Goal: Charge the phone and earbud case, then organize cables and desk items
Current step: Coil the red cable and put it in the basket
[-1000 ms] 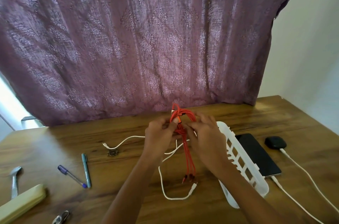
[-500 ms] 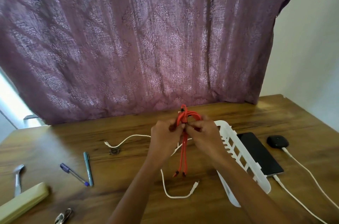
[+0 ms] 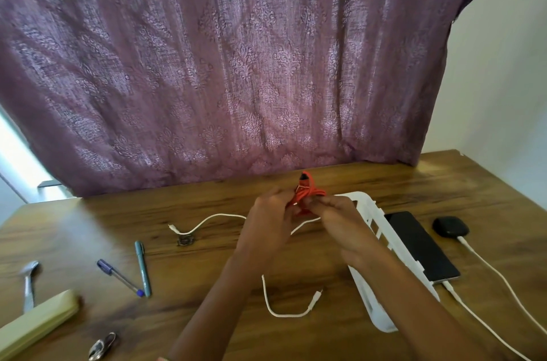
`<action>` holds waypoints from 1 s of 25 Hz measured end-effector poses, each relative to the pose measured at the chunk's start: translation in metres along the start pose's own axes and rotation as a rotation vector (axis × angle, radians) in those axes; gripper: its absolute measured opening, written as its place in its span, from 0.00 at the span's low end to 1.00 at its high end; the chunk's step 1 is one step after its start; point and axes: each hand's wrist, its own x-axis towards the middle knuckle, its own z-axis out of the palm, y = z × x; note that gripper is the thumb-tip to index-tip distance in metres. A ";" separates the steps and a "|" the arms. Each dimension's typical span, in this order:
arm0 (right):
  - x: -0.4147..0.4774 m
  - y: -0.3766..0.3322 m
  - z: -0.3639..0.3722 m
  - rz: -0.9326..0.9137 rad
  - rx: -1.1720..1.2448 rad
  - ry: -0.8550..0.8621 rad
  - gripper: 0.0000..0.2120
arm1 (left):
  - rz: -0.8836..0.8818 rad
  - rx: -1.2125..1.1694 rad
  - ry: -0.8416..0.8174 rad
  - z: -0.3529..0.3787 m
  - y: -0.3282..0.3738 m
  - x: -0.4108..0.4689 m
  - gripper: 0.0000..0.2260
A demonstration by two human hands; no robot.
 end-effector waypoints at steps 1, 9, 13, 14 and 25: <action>0.001 -0.001 -0.001 0.020 -0.007 -0.016 0.11 | -0.006 -0.014 -0.007 -0.001 0.000 0.001 0.10; 0.003 0.010 -0.011 0.107 0.031 -0.112 0.29 | -0.271 -0.034 0.037 -0.023 -0.010 0.008 0.06; -0.003 0.010 -0.009 -0.118 0.104 0.063 0.18 | -0.268 -0.135 0.095 -0.017 0.002 0.002 0.13; -0.005 0.011 -0.009 -0.178 0.104 0.150 0.15 | -0.255 -0.159 0.117 -0.016 0.005 0.001 0.13; 0.006 -0.010 -0.033 -0.418 -0.422 0.091 0.09 | -0.358 -0.433 0.092 -0.019 -0.006 -0.001 0.19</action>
